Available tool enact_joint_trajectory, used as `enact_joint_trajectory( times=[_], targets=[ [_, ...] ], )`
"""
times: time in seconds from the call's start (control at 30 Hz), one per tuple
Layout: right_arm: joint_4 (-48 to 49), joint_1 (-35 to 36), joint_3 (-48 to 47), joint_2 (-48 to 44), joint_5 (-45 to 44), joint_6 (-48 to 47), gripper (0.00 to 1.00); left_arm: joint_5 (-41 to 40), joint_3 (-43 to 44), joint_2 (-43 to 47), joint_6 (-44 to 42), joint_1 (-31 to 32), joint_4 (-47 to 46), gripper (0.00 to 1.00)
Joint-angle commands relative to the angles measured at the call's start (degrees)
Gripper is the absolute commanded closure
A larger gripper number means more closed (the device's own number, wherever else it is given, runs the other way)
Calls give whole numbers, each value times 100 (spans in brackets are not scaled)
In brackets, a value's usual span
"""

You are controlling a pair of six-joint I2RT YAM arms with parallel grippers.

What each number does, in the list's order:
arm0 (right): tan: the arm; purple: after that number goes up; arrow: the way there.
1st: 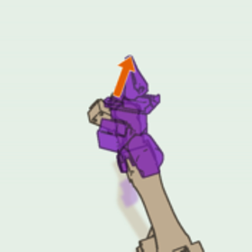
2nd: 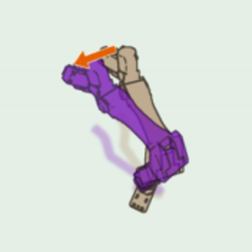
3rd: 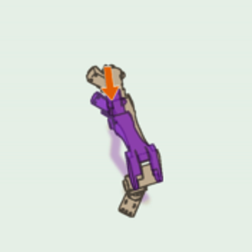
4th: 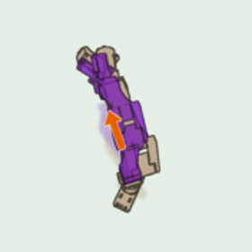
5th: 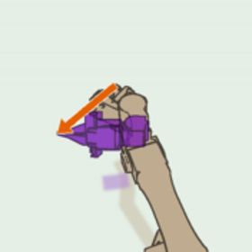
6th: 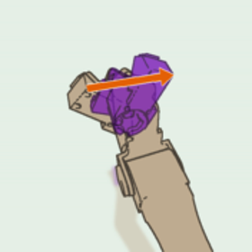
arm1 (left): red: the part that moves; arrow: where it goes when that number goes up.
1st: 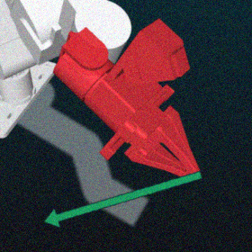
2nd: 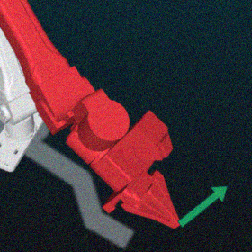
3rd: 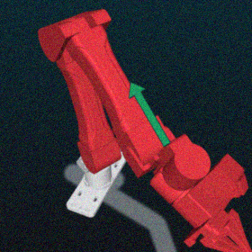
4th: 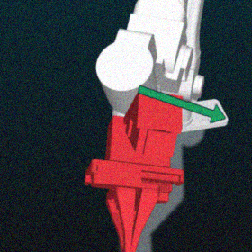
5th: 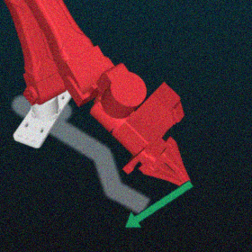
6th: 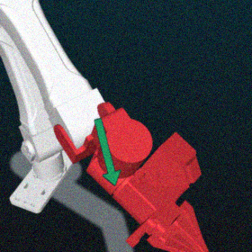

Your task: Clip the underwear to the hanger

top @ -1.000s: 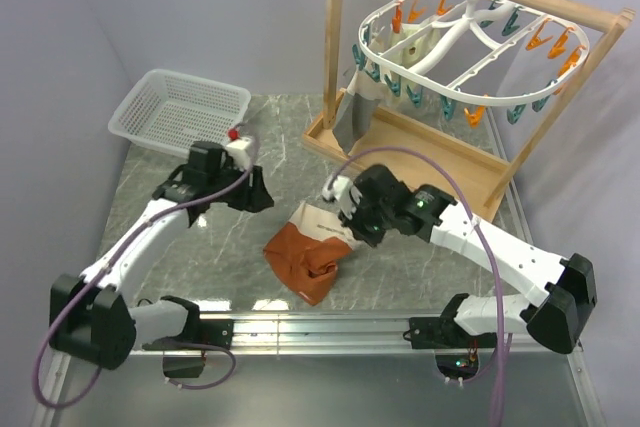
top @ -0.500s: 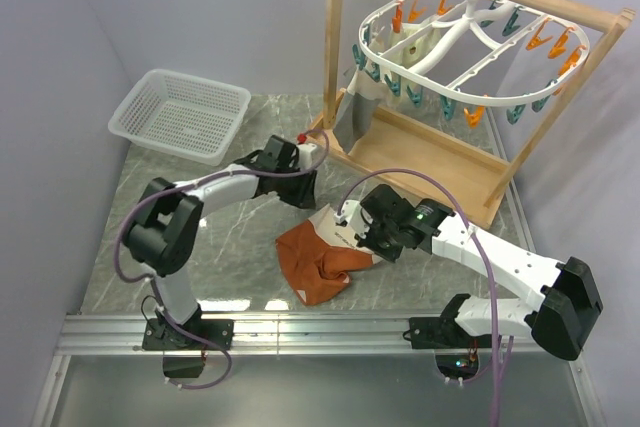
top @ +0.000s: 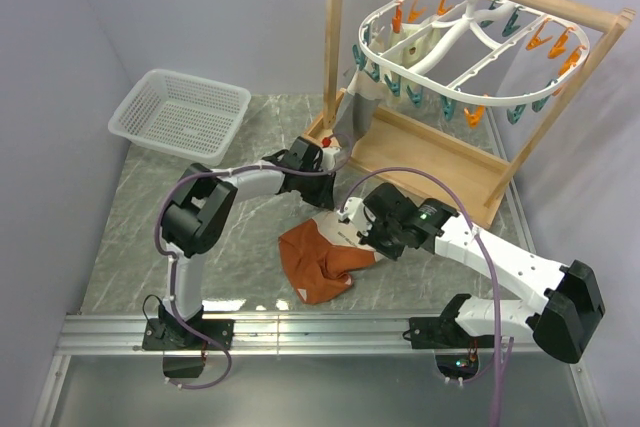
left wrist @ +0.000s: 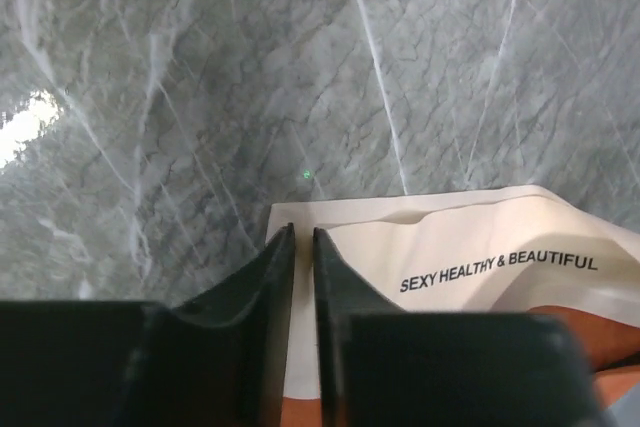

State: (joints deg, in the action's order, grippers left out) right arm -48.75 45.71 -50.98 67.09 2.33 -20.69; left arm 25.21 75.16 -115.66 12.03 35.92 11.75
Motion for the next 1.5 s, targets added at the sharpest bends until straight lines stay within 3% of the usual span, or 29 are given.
enact_joint_trajectory(
  times=[0.0,0.07,0.23,0.37,0.47,0.63,0.87,1.03,1.13,1.2,1.33,1.47],
  targets=[
    [67,-54,-70,-214,-119,-41,100,-95,131,165,-60,3,-24,89],
    [103,-63,-87,-223,-110,-14,100,-244,0,585,-192,-76,47,100],
    [401,-54,-140,-258,-224,-119,100,-622,-457,1676,-534,-330,293,100],
    [814,-132,-307,-275,-514,-365,100,-1027,-1045,3149,-667,-717,530,100],
    [1742,-378,-324,-267,-742,-690,100,-1229,-1354,4136,-746,-1157,688,100],
    [2264,-669,-965,-284,-726,-612,100,-1773,-1452,5420,-939,-1579,890,100],
    [1456,-678,-1484,-767,426,-471,100,-1756,-1223,6757,-1142,-1659,1698,100],
    [262,-1036,-2028,-961,2821,-594,100,-1835,-1065,7687,-1458,-1667,2347,100],
    [6,-1388,-2275,-1031,3815,-498,100,-1871,-837,7961,-1493,-1667,2769,100],
    [23,-1399,-2259,-1049,3863,-419,100,-1827,-774,7988,-1563,-1685,2999,100],
    [567,-1285,-1689,-935,3076,-278,100,-1704,-1203,7858,-1643,-1685,3246,100],
    [1069,-1188,-1336,89,2336,-181,100,-2151,-1618,7173,-1511,-1685,2957,100]
  ],
)
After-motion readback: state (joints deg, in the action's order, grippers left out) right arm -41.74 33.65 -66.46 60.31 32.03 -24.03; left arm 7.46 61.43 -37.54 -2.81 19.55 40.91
